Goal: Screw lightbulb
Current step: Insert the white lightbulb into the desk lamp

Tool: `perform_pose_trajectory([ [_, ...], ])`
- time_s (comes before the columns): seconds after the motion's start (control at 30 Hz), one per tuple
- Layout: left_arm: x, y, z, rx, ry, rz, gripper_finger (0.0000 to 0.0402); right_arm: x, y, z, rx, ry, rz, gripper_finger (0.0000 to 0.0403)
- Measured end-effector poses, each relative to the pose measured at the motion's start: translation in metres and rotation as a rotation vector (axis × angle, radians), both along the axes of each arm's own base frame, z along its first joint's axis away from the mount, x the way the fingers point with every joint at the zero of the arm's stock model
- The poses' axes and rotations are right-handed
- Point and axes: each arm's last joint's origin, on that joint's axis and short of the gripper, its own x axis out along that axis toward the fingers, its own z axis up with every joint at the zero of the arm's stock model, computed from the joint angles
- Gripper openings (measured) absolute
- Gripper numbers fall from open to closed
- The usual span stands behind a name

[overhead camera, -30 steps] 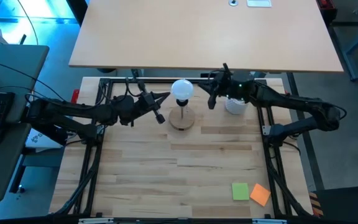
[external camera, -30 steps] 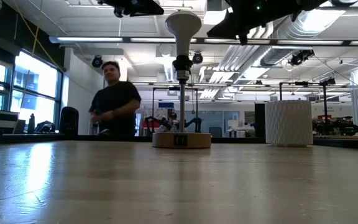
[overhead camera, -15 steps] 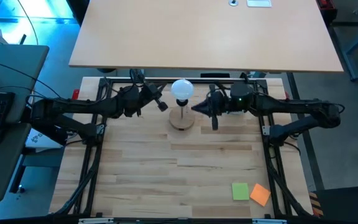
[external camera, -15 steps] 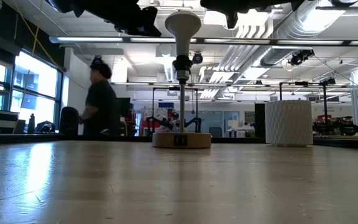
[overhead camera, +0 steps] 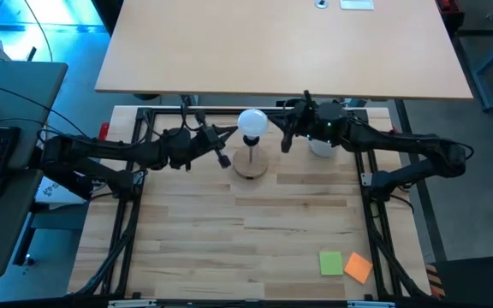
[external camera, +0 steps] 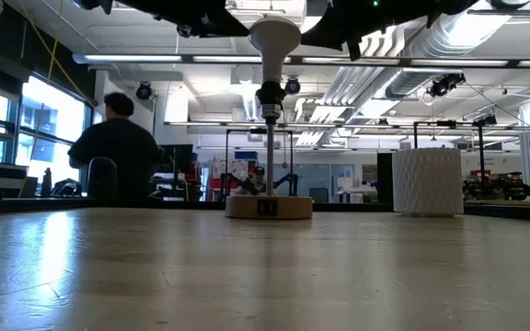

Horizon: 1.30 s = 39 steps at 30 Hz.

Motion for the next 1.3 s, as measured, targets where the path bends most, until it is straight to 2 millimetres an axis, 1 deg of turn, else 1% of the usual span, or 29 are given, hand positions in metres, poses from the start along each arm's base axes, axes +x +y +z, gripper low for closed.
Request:
perform_pose_trajectory([
  [0.1,-0.001,0.007,-0.001,-0.002,0.001,0.071,0.0,0.002,0.006,-0.001,0.01,0.003,0.059,0.0007],
  [0.3,-0.002,0.022,-0.004,-0.004,0.014,0.106,0.0,0.007,0.036,0.001,0.033,0.002,0.2,0.0007],
  [0.4,-0.003,0.03,-0.007,-0.006,0.045,0.143,0.0,0.008,0.05,0.001,0.0,0.007,0.286,0.0007],
  [0.47,-0.004,0.031,-0.008,0.0,0.067,0.163,0.0,0.008,0.056,0.001,-0.01,0.017,0.298,0.0007],
  [0.53,-0.007,0.027,-0.004,0.012,0.07,0.183,0.0,0.005,0.055,0.004,-0.023,0.014,0.213,0.0007],
  [0.67,-0.013,0.015,0.003,0.02,0.055,0.175,0.0,-0.001,0.041,0.005,-0.046,0.038,-0.064,0.0007],
  [0.77,-0.013,0.004,0.008,0.021,0.026,0.123,0.0,-0.004,0.027,0.006,-0.051,0.03,-0.148,0.0007],
  [0.83,-0.012,-0.001,0.008,0.022,0.02,0.101,0.0,-0.004,0.019,0.006,-0.031,0.009,-0.126,0.0007],
  [0.9,-0.012,-0.004,0.009,0.013,0.008,0.091,0.0,-0.002,0.014,0.004,-0.011,0.003,-0.063,0.0007],
  [1.0,-0.01,-0.005,0.008,-0.003,-0.004,0.089,0.0,0.0,0.014,0.003,0.004,-0.002,0.042,0.0007],
  [1.13,-0.005,0.005,0.002,-0.004,0.009,0.123,0.0,0.003,0.024,0.003,0.019,-0.005,0.159,0.0007],
  [1.3,-0.005,0.021,-0.003,0.017,0.047,0.17,0.0,0.006,0.043,0.002,0.022,0.001,0.316,0.0007],
])
